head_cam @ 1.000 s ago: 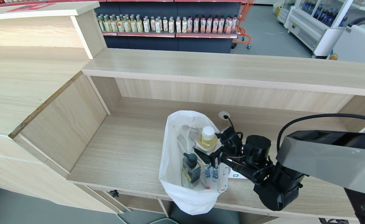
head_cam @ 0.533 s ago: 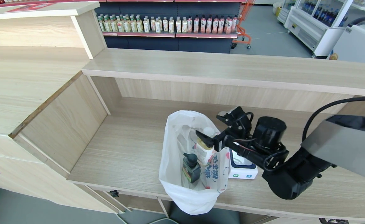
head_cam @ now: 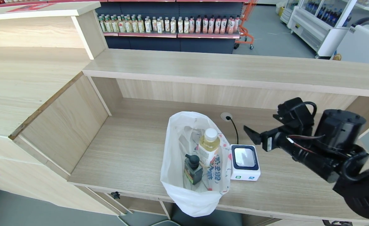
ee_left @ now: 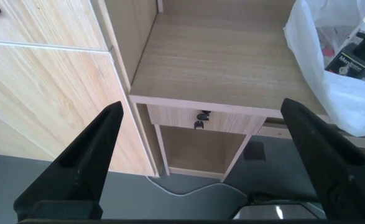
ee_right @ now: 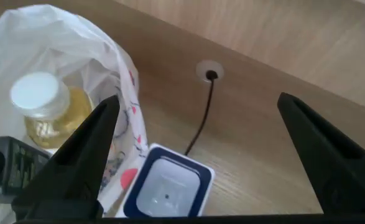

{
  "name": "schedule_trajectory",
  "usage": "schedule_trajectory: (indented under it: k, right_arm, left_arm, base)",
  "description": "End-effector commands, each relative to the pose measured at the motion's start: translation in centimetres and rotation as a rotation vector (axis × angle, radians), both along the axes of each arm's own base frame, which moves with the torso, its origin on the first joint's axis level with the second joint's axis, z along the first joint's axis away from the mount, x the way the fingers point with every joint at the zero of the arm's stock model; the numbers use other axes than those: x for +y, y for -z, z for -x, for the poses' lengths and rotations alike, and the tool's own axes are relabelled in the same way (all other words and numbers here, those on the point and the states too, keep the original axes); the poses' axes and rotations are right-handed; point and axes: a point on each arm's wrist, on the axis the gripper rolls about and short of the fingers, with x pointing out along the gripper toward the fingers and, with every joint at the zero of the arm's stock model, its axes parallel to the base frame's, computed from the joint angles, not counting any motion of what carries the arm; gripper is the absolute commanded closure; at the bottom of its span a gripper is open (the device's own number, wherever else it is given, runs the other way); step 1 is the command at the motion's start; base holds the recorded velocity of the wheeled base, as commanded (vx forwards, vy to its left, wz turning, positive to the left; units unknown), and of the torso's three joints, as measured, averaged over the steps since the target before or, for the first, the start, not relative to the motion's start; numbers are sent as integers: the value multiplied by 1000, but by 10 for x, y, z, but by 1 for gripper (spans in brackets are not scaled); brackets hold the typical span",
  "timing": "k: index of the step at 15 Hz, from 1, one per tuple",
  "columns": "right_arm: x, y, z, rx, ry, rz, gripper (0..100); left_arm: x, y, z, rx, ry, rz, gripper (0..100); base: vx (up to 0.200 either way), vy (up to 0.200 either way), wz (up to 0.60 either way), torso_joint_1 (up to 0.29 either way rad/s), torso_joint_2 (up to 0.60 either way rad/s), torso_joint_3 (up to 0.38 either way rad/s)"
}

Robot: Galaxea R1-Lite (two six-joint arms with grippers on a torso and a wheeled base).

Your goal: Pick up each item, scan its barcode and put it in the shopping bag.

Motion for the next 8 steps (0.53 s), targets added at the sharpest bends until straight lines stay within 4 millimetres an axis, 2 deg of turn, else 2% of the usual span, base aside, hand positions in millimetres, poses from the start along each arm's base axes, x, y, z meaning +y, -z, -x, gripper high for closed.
schedule_trajectory:
  k: [1,3,4,5,8]
  right_arm:
    - [-42,-1,53,12,179,21,0]
    - [-55,0,80,14,275,28,0]
    - [-55,0,80,14,275,28,0]
    - [-60,4,99,25,290,34,0]
    - [-62,3,104,29,292,35,0]
  left_arm:
    - [0,0,0,-1,0,0,0]
    - [0,0,0,-1,0,2,0]
    - [0,0,0,-1,0,2,0]
    - [0,0,0,0,0,11,0]
    - [0,0,0,0,0,12,0]
  base:
    - [0,0,0,0,0,0]
    - [0,0,0,0,0,0]
    - [0,0,0,0,0,0]
    - [0,0,0,0,0,0]
    - [0,0,0,0,0,0]
